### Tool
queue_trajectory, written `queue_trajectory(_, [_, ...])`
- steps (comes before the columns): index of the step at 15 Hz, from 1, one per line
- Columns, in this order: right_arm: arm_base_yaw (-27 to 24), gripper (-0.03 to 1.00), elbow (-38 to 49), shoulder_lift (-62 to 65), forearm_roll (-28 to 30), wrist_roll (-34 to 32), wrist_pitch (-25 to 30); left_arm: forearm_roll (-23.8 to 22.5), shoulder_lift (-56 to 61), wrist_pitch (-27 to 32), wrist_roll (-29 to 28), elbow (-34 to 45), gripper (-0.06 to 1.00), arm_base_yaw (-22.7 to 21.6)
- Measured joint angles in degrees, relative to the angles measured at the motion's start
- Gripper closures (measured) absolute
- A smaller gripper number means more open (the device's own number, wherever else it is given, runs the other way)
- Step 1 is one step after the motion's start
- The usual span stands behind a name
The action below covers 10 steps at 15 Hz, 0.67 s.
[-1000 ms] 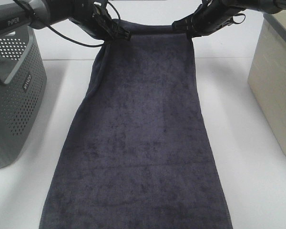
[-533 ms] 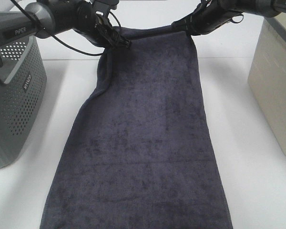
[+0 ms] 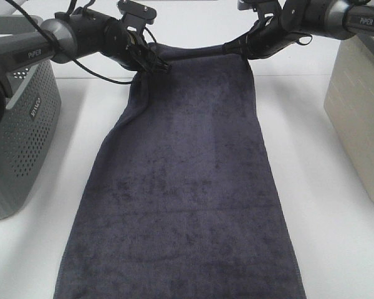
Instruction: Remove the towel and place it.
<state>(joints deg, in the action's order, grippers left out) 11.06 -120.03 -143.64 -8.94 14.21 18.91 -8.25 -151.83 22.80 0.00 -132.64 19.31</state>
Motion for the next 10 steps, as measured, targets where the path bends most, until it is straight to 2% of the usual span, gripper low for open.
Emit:
queue_trajectory(6, [0.0,0.96,0.0,-2.52,-0.17,0.0,-2.06,-0.97,-2.75,-4.24,0.0,0.0,0.91,-0.06])
queue_trajectory(8, [0.0,0.74,0.0,-2.81,-0.23,0.0,-4.18,-1.15,-2.75,-10.66,0.0,0.0,0.7,-1.09])
queue_trajectory(10, [0.0,0.53,0.0,-3.04,-0.23,0.0,-4.58,1.15,-2.75,-12.09,0.0,0.0,0.45,-1.55])
